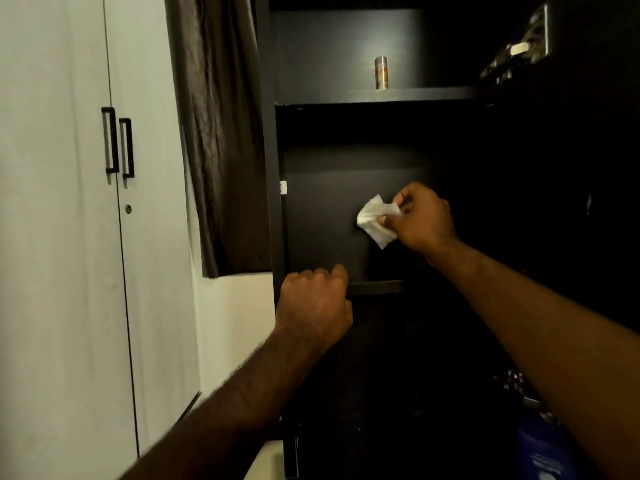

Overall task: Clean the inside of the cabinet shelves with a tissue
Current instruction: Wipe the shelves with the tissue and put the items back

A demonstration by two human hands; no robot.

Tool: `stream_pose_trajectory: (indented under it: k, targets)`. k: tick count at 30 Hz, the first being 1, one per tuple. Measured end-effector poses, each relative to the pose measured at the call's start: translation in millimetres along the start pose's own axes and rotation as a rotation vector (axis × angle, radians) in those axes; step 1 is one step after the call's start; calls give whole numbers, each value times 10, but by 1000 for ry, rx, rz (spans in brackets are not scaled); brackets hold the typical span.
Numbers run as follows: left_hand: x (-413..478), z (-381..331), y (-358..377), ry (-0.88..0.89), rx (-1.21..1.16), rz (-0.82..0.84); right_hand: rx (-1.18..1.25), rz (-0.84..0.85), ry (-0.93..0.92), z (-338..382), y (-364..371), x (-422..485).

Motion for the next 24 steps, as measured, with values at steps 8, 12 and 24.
stream_pose_trajectory:
  k: [8,12,24]
  targets:
    - [-16,-9,53,-13,38,-1,-208,-245,-94,-79,0,2]
    - [-19,-7,55,26,18,11,-258,-71,-276,86,195,-17]
    - [160,747,-500,-300,-513,-497,-172,300,-580,602,985,-92]
Point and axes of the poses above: each hand's wrist, its own x-axis towards the middle knuckle, its own y-axis out of the palm, z = x × y, the point moved 8 cm from there along x, towards the middle knuckle, and after that the axes turned 8 degrees about -y, right-handed, at the moved point
